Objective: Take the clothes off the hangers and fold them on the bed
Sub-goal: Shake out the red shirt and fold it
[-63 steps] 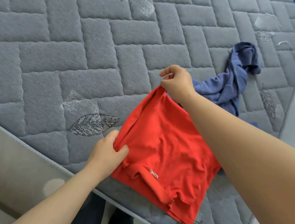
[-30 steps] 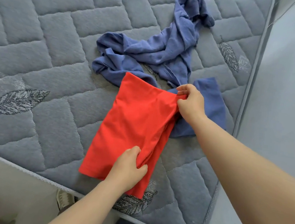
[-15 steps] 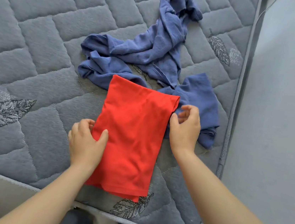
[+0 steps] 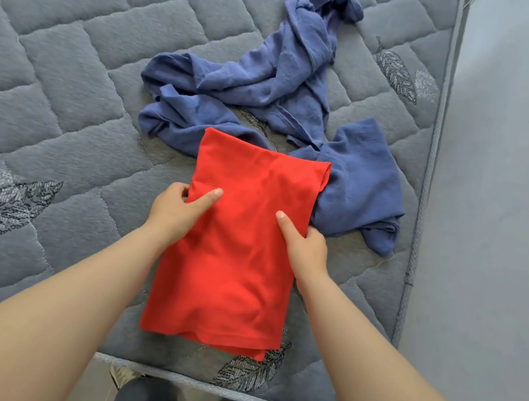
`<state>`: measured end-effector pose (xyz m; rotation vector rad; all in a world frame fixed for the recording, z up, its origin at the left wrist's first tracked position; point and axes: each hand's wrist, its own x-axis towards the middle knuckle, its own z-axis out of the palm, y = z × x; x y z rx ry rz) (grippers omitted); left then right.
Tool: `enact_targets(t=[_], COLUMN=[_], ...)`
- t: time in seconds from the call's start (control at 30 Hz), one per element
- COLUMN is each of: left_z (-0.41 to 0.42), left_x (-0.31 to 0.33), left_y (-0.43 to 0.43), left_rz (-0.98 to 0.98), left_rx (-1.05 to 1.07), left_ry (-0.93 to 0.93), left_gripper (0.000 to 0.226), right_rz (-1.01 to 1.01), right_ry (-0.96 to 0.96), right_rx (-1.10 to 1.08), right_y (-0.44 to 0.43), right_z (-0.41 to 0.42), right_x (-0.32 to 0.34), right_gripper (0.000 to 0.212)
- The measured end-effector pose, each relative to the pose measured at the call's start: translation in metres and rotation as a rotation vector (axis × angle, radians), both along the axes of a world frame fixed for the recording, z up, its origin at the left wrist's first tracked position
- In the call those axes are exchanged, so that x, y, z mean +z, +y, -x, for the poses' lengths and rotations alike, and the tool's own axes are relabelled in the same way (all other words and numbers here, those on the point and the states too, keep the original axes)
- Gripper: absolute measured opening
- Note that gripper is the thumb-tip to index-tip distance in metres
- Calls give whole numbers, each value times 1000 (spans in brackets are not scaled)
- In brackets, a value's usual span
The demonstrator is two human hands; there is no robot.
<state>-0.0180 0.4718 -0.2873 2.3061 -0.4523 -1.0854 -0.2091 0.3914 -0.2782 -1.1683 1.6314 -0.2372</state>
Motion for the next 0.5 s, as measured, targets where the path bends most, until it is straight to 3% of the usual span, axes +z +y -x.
enact_targets(t=[0.17, 0.5], left_z=[3, -4], left_x=[2, 65], left_y=[-6, 30], left_rz=[115, 351], left_rx=[-41, -50], left_ry=[95, 25], left_gripper=[29, 13], right_rz=[137, 394], right_ry=[6, -127], right_rx=[-77, -71], right_y=[4, 29], right_z=[-12, -27], right_x=[0, 57], right_gripper=[35, 21])
